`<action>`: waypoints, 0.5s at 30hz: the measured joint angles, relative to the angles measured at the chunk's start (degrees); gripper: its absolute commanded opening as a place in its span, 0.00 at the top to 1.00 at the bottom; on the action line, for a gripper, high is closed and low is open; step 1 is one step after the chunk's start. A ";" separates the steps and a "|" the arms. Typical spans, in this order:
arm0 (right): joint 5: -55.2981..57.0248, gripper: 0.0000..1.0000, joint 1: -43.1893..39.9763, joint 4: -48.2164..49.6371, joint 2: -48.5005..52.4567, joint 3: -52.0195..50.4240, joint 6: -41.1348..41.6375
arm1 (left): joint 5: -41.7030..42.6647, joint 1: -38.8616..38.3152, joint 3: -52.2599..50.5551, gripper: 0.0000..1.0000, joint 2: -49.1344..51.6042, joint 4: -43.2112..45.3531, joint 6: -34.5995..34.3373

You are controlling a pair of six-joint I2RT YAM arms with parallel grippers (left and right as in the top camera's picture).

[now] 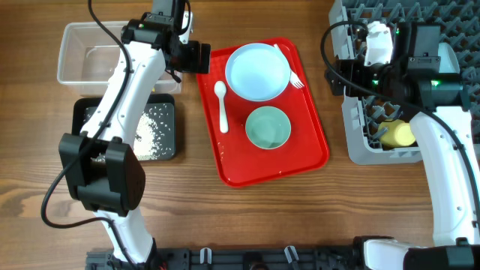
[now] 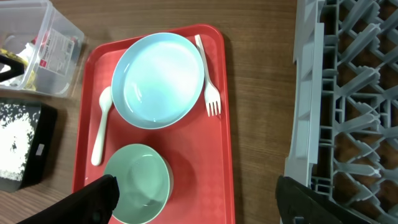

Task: Sort waste into correct bins and load items into the dishwasher rack
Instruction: 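Move the right gripper left over the green bowl on the red tray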

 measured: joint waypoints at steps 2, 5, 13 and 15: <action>0.00 0.15 0.00 0.00 0.00 0.00 0.00 | 0.00 0.00 0.00 0.00 0.00 0.00 0.00; 0.00 0.14 0.00 0.04 0.00 0.00 0.00 | 0.00 0.00 0.00 0.00 0.00 0.02 0.00; 0.00 0.14 0.04 0.20 0.00 0.00 -1.14 | 0.00 0.00 0.00 0.00 0.00 0.46 0.02; 0.00 0.14 0.42 0.20 0.00 0.00 -1.31 | 0.00 -0.11 0.00 0.00 0.00 0.46 0.02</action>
